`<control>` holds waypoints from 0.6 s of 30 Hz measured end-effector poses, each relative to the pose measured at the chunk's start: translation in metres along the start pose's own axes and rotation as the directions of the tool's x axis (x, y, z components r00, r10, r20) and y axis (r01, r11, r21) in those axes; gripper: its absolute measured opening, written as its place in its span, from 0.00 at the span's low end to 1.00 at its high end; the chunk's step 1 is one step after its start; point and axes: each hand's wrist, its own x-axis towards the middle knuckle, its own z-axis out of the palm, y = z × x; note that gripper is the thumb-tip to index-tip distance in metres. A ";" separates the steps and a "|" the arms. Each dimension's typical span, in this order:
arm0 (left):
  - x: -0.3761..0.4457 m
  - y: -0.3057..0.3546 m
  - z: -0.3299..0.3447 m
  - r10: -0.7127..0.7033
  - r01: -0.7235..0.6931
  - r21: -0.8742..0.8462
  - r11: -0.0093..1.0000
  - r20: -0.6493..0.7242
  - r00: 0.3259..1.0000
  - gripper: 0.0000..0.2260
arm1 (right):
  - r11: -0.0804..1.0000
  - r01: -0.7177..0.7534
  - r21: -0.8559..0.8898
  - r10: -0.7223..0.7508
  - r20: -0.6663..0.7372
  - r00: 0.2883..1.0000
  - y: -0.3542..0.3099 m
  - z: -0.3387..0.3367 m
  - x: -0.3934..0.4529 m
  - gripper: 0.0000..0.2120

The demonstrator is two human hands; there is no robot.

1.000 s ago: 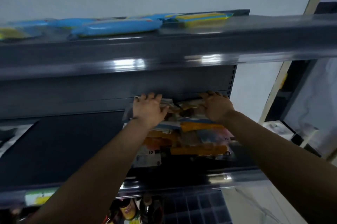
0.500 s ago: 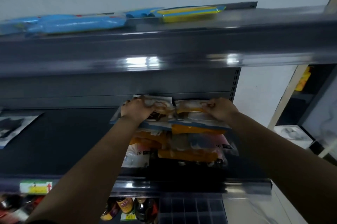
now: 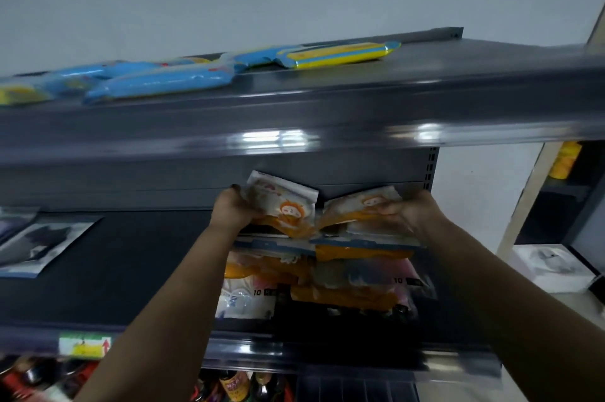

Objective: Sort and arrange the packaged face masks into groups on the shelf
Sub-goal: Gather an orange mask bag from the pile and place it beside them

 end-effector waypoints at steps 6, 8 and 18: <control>-0.022 -0.002 -0.010 0.094 -0.098 -0.019 0.995 -0.156 0.983 0.22 | 0.992 0.126 -0.031 -0.124 0.052 0.991 -0.002 0.007 -0.023 0.14; -0.030 -0.005 -0.015 0.072 -0.087 -0.067 0.994 -0.196 0.978 0.22 | 0.978 0.206 -0.019 -0.205 0.055 0.977 -0.001 0.007 -0.030 0.15; -0.068 -0.048 -0.047 -0.062 -0.149 -0.612 0.777 -0.310 0.949 0.10 | 0.798 0.259 0.544 -0.414 0.182 0.892 -0.008 0.016 -0.065 0.31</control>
